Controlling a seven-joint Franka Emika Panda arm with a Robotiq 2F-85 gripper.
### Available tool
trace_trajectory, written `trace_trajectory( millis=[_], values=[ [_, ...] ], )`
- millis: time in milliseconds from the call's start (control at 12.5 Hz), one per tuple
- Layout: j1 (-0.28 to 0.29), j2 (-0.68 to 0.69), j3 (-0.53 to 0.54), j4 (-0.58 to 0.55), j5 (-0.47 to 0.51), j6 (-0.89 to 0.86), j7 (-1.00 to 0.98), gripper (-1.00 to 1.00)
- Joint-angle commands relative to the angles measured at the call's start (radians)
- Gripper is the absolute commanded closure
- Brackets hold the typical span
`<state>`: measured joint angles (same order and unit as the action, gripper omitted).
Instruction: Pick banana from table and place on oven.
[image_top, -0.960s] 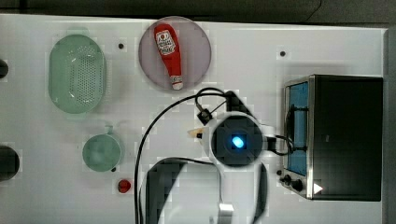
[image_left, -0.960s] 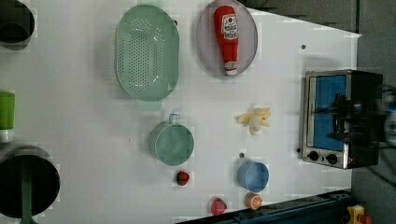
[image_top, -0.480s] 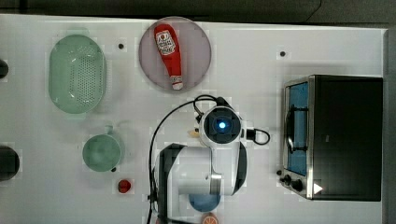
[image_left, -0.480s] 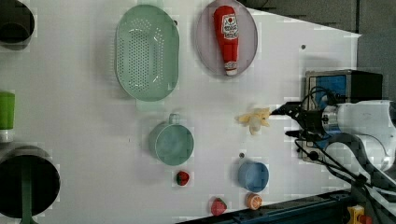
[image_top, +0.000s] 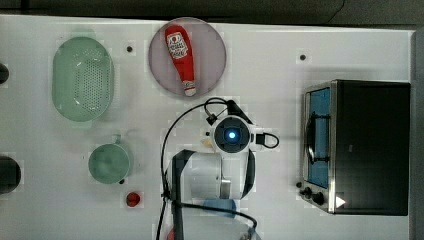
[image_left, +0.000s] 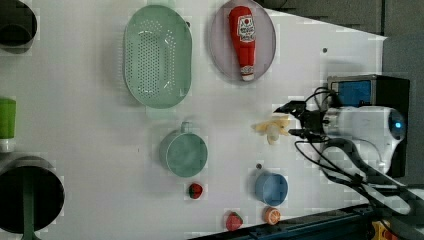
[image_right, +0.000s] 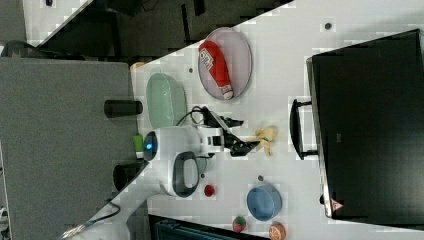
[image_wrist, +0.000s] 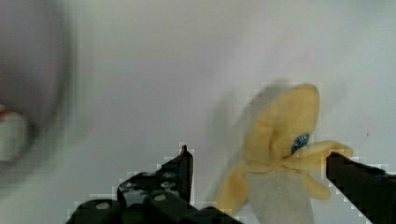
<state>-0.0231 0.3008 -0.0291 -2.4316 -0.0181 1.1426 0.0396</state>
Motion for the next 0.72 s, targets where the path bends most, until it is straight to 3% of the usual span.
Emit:
trace_trajectory(
  millis=[80,560,720],
  values=[
    [0.005,0.04,-0.006,-0.021,-0.008,0.051,0.034,-0.93],
    [0.009,0.063,-0.003,-0.021,-0.008,0.102,0.034,0.48],
    [0.011,0.045,-0.003,-0.016,-0.008,0.101,0.035,0.48]
  ],
)
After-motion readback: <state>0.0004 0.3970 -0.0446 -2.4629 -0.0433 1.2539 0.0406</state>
